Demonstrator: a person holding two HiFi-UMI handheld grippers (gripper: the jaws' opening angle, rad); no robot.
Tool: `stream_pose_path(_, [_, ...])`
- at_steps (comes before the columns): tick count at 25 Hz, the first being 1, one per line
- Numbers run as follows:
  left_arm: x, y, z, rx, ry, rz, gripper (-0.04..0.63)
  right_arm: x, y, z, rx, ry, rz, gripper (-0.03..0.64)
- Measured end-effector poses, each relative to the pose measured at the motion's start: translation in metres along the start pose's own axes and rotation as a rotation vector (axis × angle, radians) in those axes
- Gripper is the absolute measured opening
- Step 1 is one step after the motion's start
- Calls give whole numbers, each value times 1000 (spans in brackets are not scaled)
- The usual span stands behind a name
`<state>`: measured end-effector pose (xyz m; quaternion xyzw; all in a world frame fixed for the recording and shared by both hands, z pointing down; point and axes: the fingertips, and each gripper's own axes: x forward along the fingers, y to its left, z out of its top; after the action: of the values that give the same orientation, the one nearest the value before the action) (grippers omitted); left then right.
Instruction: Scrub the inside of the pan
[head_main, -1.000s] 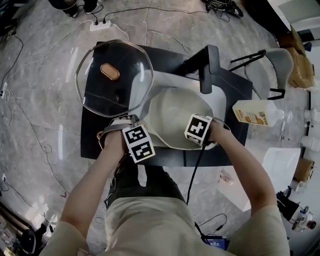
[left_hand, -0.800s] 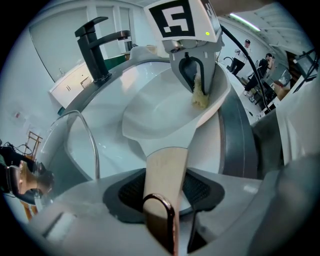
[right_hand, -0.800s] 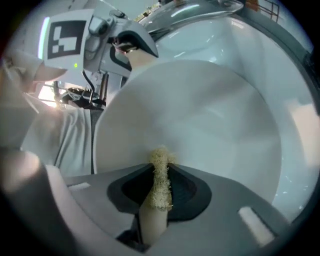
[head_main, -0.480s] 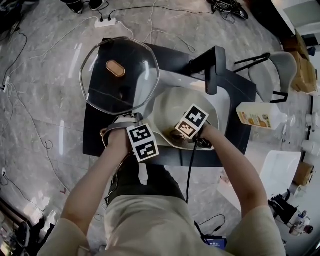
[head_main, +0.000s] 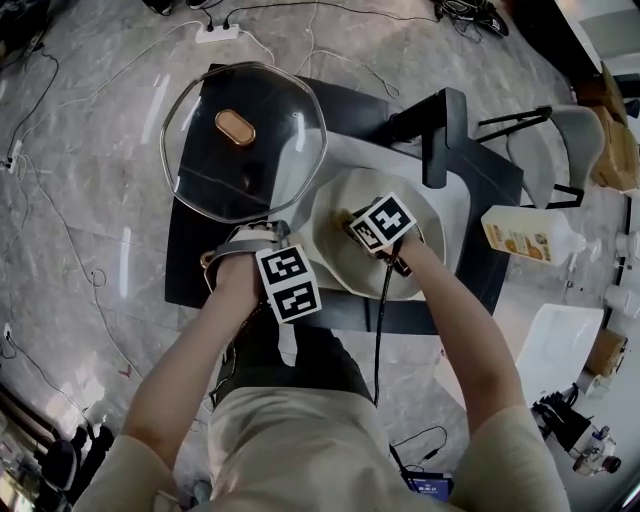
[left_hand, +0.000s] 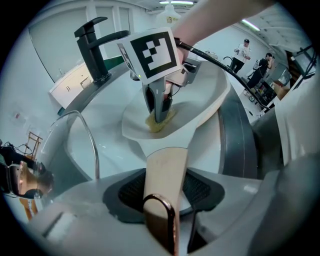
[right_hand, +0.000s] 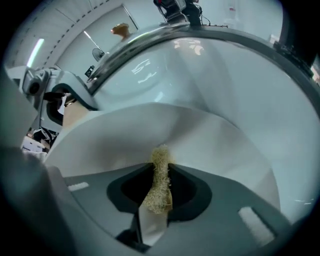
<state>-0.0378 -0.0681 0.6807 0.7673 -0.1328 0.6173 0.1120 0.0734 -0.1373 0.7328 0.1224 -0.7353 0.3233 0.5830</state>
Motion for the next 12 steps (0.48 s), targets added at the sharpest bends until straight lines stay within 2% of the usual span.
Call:
stream_pose_path(3, [0,0,0,1,-2,-1,218,0,-25,-3,45,-5,-73,95])
stream_pose_path(6, [-1,0,0,-1,-5,-7,218,-7,-45,-16,43,47,-158,94])
stream_pose_path(9, [-1,0,0,-1,-7,-5,219,-17,-56,-37,-28,164,-238,94])
stream_pose_path(12, [0,-1,-1,-1,-12,-3,219,-27,-58,-64,-113,314,-279,92])
